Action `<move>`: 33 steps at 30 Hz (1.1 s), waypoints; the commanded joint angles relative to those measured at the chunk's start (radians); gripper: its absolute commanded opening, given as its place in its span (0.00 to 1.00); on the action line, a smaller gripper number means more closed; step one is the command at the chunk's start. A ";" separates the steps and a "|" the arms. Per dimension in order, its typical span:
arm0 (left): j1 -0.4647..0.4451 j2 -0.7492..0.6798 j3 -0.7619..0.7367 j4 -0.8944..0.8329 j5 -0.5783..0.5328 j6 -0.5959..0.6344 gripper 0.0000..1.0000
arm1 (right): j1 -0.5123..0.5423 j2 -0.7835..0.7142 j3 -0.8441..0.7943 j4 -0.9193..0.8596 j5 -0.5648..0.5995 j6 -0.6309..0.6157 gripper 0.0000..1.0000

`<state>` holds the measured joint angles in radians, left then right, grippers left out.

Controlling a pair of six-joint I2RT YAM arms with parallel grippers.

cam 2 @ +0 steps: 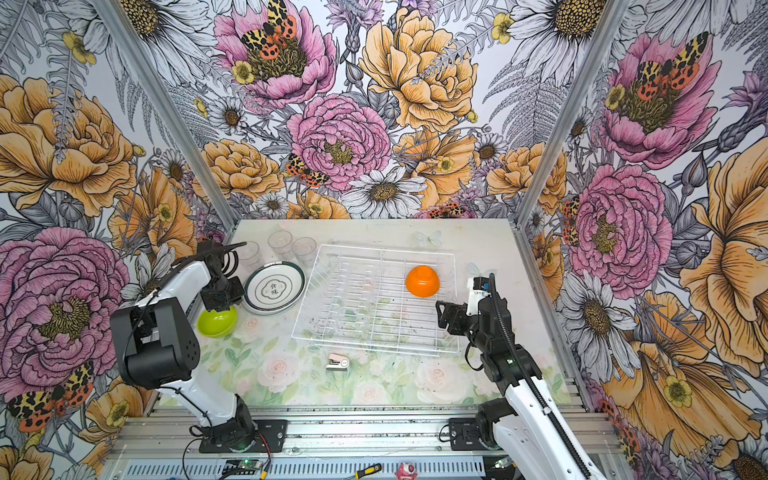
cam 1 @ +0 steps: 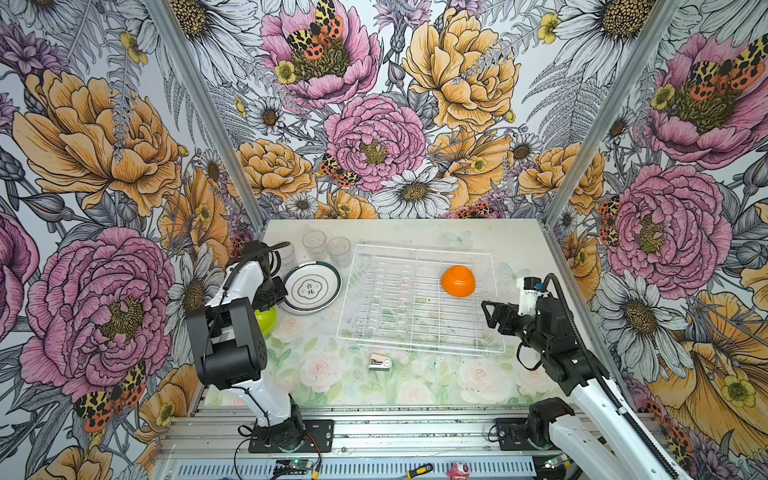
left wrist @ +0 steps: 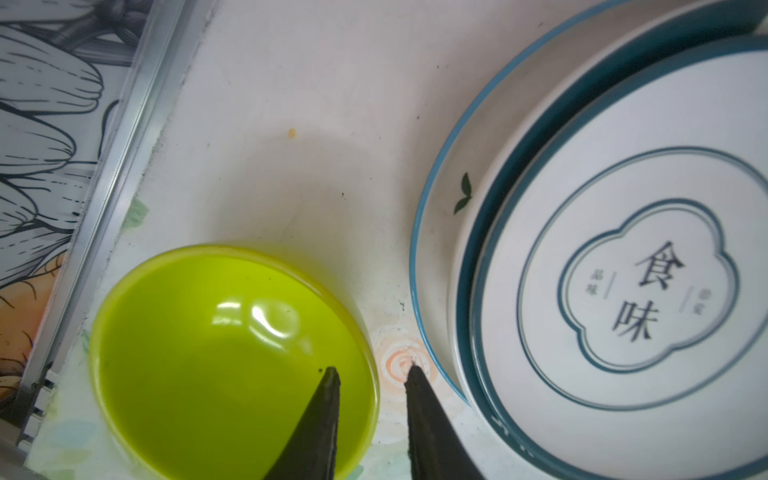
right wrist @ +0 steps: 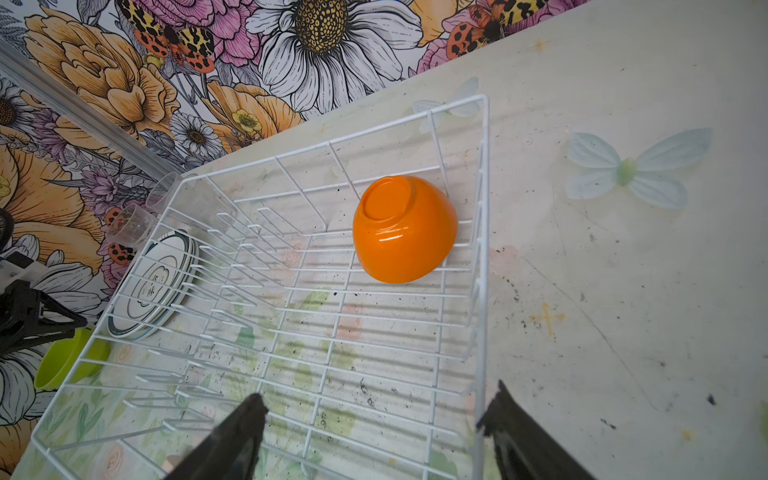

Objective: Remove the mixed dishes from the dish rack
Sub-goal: 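Set the lime-green bowl upright beside the plates and open the left gripper, then move the left gripper back over the rack to the orange bowl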

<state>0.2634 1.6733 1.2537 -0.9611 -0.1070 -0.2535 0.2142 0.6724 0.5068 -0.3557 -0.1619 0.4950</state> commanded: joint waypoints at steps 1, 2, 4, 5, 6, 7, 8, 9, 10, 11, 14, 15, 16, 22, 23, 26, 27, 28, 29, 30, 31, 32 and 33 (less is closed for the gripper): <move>-0.012 -0.126 0.030 -0.018 0.052 -0.013 0.38 | -0.009 -0.008 -0.007 0.014 0.016 -0.018 0.85; -0.018 -0.157 0.028 -0.019 0.071 -0.018 0.43 | -0.010 -0.008 -0.006 0.015 0.018 -0.018 0.85; -0.044 -0.216 0.026 -0.021 0.099 -0.027 0.50 | -0.011 -0.004 -0.003 0.015 0.022 -0.018 0.85; -0.067 -0.248 0.027 -0.019 0.108 -0.032 0.56 | -0.011 -0.001 -0.002 0.014 0.022 -0.019 0.85; -0.098 -0.277 0.031 -0.019 0.107 -0.039 0.62 | -0.012 0.001 -0.001 0.015 0.021 -0.021 0.85; -0.126 -0.301 0.036 -0.019 0.101 -0.049 0.65 | -0.012 0.005 0.001 0.014 0.021 -0.021 0.85; -0.164 -0.325 0.043 -0.019 0.090 -0.057 0.68 | -0.012 0.008 0.002 0.014 0.021 -0.021 0.85; -0.201 -0.346 0.052 -0.019 0.081 -0.070 0.71 | -0.013 0.011 0.002 0.013 0.021 -0.022 0.85; -0.236 -0.362 0.063 -0.018 0.075 -0.086 0.75 | -0.014 0.013 0.004 0.014 0.019 -0.022 0.85; -0.271 -0.378 0.074 -0.018 0.074 -0.104 0.78 | -0.014 0.015 0.005 0.013 0.018 -0.021 0.85; -0.380 -0.404 0.121 -0.014 0.076 -0.155 0.84 | -0.016 0.019 0.009 0.014 0.016 -0.020 0.85; -0.424 -0.406 0.140 -0.015 0.065 -0.170 0.86 | -0.018 0.022 0.011 0.012 0.016 -0.018 0.85; -0.469 -0.408 0.157 -0.012 0.049 -0.179 0.87 | -0.021 0.025 0.012 0.013 0.015 -0.015 0.85; -0.713 -0.369 0.206 0.089 0.042 -0.258 0.92 | -0.026 0.062 0.028 0.014 0.014 0.005 0.85; -0.750 -0.356 0.211 0.111 0.038 -0.267 0.93 | -0.028 0.071 0.030 0.014 0.015 0.007 0.85; -0.843 -0.305 0.229 0.191 0.039 -0.285 0.94 | -0.035 0.092 0.042 0.014 0.030 0.005 0.85; -0.869 -0.287 0.236 0.218 0.042 -0.287 0.94 | -0.039 0.098 0.043 0.014 0.035 0.005 0.85; -0.894 -0.264 0.242 0.246 0.046 -0.288 0.95 | -0.043 0.104 0.048 0.013 0.041 0.004 0.85; -0.914 -0.239 0.249 0.272 0.050 -0.288 0.96 | -0.046 0.112 0.054 0.012 0.044 0.004 0.85; -0.926 -0.218 0.251 0.298 0.057 -0.286 0.96 | -0.051 0.117 0.059 0.012 0.041 0.001 0.85; -0.937 -0.192 0.253 0.326 0.063 -0.279 0.96 | -0.057 0.121 0.064 0.011 0.041 0.004 0.85; -0.945 -0.169 0.253 0.351 0.064 -0.275 0.96 | -0.063 0.126 0.067 0.012 0.038 0.005 0.85; -0.949 -0.149 0.255 0.371 0.072 -0.273 0.97 | -0.067 0.131 0.071 0.012 0.030 0.001 0.85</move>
<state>-0.6750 1.4868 1.4887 -0.7025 -0.0540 -0.5186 0.1585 0.7971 0.5282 -0.3584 -0.1432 0.4923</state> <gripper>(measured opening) 0.965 0.852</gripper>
